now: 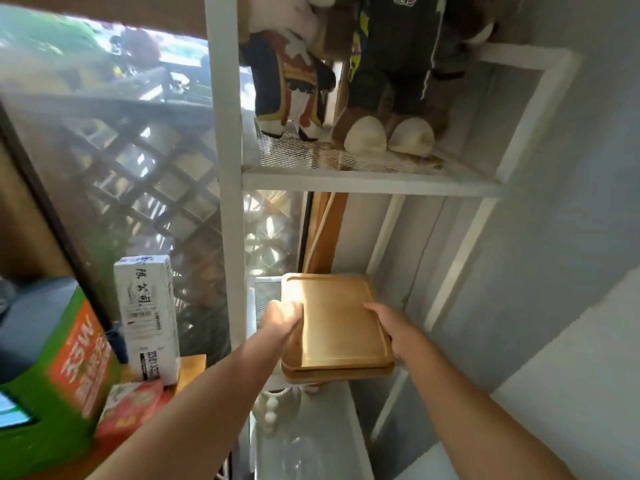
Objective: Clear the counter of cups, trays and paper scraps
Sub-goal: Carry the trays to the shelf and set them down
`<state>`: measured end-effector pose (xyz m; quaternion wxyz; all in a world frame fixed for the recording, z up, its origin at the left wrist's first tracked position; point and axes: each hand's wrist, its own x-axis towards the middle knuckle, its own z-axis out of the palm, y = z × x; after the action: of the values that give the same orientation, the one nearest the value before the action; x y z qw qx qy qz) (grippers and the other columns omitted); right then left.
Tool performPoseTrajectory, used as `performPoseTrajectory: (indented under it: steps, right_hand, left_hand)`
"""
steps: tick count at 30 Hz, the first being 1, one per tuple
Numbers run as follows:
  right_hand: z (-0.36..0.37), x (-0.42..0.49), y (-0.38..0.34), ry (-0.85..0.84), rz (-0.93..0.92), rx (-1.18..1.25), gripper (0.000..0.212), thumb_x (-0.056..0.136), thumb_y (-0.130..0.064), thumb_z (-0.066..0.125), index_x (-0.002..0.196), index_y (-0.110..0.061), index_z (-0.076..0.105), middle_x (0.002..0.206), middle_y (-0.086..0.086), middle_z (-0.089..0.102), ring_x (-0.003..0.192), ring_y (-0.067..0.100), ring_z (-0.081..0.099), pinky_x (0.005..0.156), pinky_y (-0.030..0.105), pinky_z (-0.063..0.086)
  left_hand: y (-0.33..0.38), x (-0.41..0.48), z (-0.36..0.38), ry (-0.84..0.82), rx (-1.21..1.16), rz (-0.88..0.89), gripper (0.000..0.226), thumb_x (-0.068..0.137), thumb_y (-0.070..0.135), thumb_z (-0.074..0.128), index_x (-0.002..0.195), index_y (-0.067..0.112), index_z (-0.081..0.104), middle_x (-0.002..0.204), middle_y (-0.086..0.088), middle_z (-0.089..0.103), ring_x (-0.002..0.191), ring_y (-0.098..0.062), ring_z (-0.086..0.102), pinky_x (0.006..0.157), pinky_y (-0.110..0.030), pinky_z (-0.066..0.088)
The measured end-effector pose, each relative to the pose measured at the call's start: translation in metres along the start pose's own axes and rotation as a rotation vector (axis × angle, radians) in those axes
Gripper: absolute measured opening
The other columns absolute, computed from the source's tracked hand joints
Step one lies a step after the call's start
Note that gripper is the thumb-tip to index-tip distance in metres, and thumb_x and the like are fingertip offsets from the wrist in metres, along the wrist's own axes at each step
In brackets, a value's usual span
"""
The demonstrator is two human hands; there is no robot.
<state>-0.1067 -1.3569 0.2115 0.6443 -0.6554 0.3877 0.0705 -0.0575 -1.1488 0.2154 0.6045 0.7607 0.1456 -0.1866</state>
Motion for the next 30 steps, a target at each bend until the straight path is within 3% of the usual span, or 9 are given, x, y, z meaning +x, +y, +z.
performPoseTrajectory:
  steps: [2, 5, 7, 15, 19, 23, 27, 30]
  right_hand:
    - [0.005, 0.008, -0.002, -0.029, -0.029, -0.025, 0.05, 0.084, -0.044, 0.072, 0.123, -0.014, 0.062, 0.116, 0.014, 0.068, 0.107, 0.036, 0.063, 0.102, 0.055, 0.049]
    - [0.01, 0.015, -0.011, -0.053, -0.059, -0.055, 0.048, 0.084, -0.042, 0.072, 0.122, -0.015, 0.061, 0.116, 0.012, 0.067, 0.106, 0.035, 0.062, 0.101, 0.054, 0.049]
    - [0.011, 0.018, -0.014, -0.059, -0.083, -0.075, 0.047, 0.086, -0.041, 0.07, 0.123, -0.015, 0.061, 0.115, 0.012, 0.066, 0.105, 0.033, 0.062, 0.1, 0.052, 0.05]
    - [0.012, 0.022, -0.012, -0.072, -0.102, -0.075, 0.038, 0.089, -0.039, 0.063, 0.118, -0.015, 0.06, 0.111, 0.012, 0.065, 0.102, 0.031, 0.061, 0.085, 0.043, 0.053]
    - [0.013, 0.021, -0.01, -0.094, -0.109, -0.053, 0.032, 0.088, -0.038, 0.06, 0.112, -0.016, 0.061, 0.108, 0.014, 0.067, 0.099, 0.031, 0.063, 0.072, 0.038, 0.051]
    - [0.012, 0.025, -0.006, -0.087, -0.101, -0.052, 0.032, 0.089, -0.035, 0.058, 0.113, -0.014, 0.062, 0.11, 0.016, 0.067, 0.099, 0.032, 0.063, 0.075, 0.039, 0.052]
    - [0.009, 0.031, -0.006, -0.087, -0.128, -0.119, 0.039, 0.089, -0.037, 0.059, 0.121, -0.014, 0.059, 0.116, 0.015, 0.064, 0.106, 0.033, 0.061, 0.096, 0.049, 0.052]
    - [0.008, 0.03, -0.008, -0.161, -0.11, -0.118, 0.038, 0.089, -0.037, 0.059, 0.121, -0.016, 0.059, 0.119, 0.016, 0.064, 0.11, 0.035, 0.061, 0.101, 0.055, 0.049]
  left_hand:
    - [0.003, 0.003, -0.001, 0.065, 0.064, 0.011, 0.043, 0.098, 0.025, 0.056, 0.123, -0.01, 0.055, 0.11, -0.022, 0.064, 0.111, -0.04, 0.06, 0.093, -0.042, 0.048]
    - [0.007, 0.002, -0.002, 0.116, 0.129, -0.011, 0.026, 0.096, 0.02, 0.053, 0.094, -0.006, 0.052, 0.076, -0.009, 0.055, 0.08, -0.027, 0.058, 0.075, -0.037, 0.046]
    - [0.008, 0.004, 0.0, 0.132, 0.148, -0.02, 0.016, 0.097, 0.017, 0.051, 0.095, 0.001, 0.051, 0.079, -0.009, 0.053, 0.075, -0.023, 0.053, 0.076, -0.034, 0.043]
    - [0.005, 0.014, 0.001, 0.116, 0.221, 0.031, 0.015, 0.093, 0.013, 0.051, 0.094, -0.002, 0.054, 0.089, -0.016, 0.057, 0.084, -0.03, 0.055, 0.069, -0.033, 0.04]
    - [0.006, 0.015, -0.001, 0.127, 0.261, 0.049, 0.021, 0.097, 0.018, 0.052, 0.08, 0.006, 0.048, 0.102, -0.017, 0.061, 0.107, -0.034, 0.059, 0.093, -0.043, 0.05]
    - [0.005, 0.02, -0.001, 0.133, 0.274, 0.045, 0.017, 0.098, 0.019, 0.052, 0.096, 0.003, 0.054, 0.114, -0.02, 0.061, 0.112, -0.034, 0.057, 0.101, -0.048, 0.048]
    - [-0.001, 0.022, 0.001, 0.107, 0.232, 0.034, 0.025, 0.094, 0.012, 0.05, 0.112, -0.003, 0.058, 0.117, -0.023, 0.06, 0.109, -0.035, 0.059, 0.097, -0.048, 0.052]
    - [-0.003, 0.022, 0.0, 0.102, 0.242, 0.033, 0.027, 0.094, 0.012, 0.051, 0.116, -0.003, 0.057, 0.116, -0.022, 0.059, 0.109, -0.035, 0.059, 0.097, -0.048, 0.052]
